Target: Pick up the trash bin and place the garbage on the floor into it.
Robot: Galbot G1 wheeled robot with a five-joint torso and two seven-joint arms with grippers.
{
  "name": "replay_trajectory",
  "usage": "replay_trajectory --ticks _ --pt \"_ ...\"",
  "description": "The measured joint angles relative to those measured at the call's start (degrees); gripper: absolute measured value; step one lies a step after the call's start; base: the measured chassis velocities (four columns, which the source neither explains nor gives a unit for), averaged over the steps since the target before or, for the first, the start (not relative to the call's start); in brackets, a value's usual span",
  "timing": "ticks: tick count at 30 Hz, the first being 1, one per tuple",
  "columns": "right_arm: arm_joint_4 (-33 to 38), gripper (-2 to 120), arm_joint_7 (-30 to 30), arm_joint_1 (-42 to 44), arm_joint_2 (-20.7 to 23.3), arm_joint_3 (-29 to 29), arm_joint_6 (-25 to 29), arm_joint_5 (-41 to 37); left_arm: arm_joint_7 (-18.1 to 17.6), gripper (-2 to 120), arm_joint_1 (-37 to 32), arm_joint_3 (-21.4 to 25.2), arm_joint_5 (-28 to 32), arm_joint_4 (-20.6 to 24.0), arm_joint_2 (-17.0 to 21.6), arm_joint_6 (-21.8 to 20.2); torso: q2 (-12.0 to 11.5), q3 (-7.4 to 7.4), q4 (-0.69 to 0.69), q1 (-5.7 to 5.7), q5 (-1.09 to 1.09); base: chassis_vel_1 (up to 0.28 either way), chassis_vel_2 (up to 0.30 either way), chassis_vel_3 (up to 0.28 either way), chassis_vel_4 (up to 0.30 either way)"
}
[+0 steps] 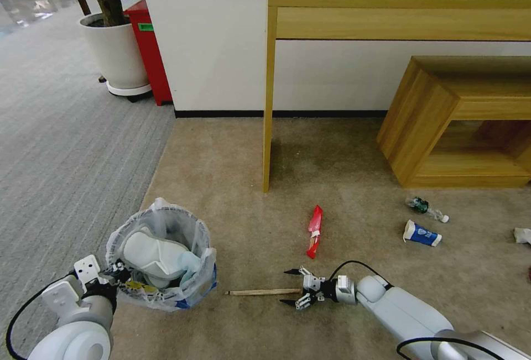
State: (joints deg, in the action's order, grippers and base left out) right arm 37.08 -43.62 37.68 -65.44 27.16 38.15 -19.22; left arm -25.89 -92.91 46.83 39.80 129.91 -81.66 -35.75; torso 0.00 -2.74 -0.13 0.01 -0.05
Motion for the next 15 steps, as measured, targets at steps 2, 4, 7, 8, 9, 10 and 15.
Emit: replay_trajectory --ticks 2,4,7,8,9,10,15 --pt "0.0 87 0.0 0.4 0.0 0.0 0.0 0.2 0.0 0 0.0 0.0 0.0 0.0 0.0 0.0 0.0 0.0 0.0 0.0 0.01 0.0 0.0 0.0 0.0" --pt "0.0 87 0.0 0.7 0.2 0.0 0.0 0.3 0.0 0 0.0 0.0 0.0 0.0 0.0 0.0 0.0 0.0 0.0 0.0 0.01 0.0 0.0 0.0 0.0" --pt "-0.1 87 0.0 1.3 0.4 -0.2 0.0 0.5 0.0 0 0.1 0.0 0.1 0.0 0.0 0.0 0.0 0.0 -0.01 0.0 0.01 0.0 0.0 0.0 0.0" --pt "-0.1 87 0.0 1.3 0.4 -0.2 0.0 0.5 0.0 0 0.1 0.0 0.1 0.0 0.0 0.0 0.0 0.0 -0.01 0.0 0.01 0.0 0.0 0.0 0.0" --pt "-0.2 87 0.0 1.5 0.5 -0.3 0.1 0.5 -0.1 0 0.1 0.0 0.1 0.0 0.1 0.0 0.0 0.0 0.0 0.0 0.01 0.0 0.0 0.0 0.0" --pt "-0.2 87 0.0 1.7 0.6 -0.3 0.1 0.6 -0.1 0 0.1 0.0 0.1 0.0 0.1 0.0 0.0 0.0 0.0 0.0 0.01 0.0 0.0 0.0 0.0" --pt "-0.2 87 0.0 2.6 1.0 -0.6 0.1 0.6 -0.1 0 0.1 0.0 0.1 0.0 0.1 0.0 0.0 0.0 0.0 0.0 0.01 0.0 0.0 0.0 0.0"
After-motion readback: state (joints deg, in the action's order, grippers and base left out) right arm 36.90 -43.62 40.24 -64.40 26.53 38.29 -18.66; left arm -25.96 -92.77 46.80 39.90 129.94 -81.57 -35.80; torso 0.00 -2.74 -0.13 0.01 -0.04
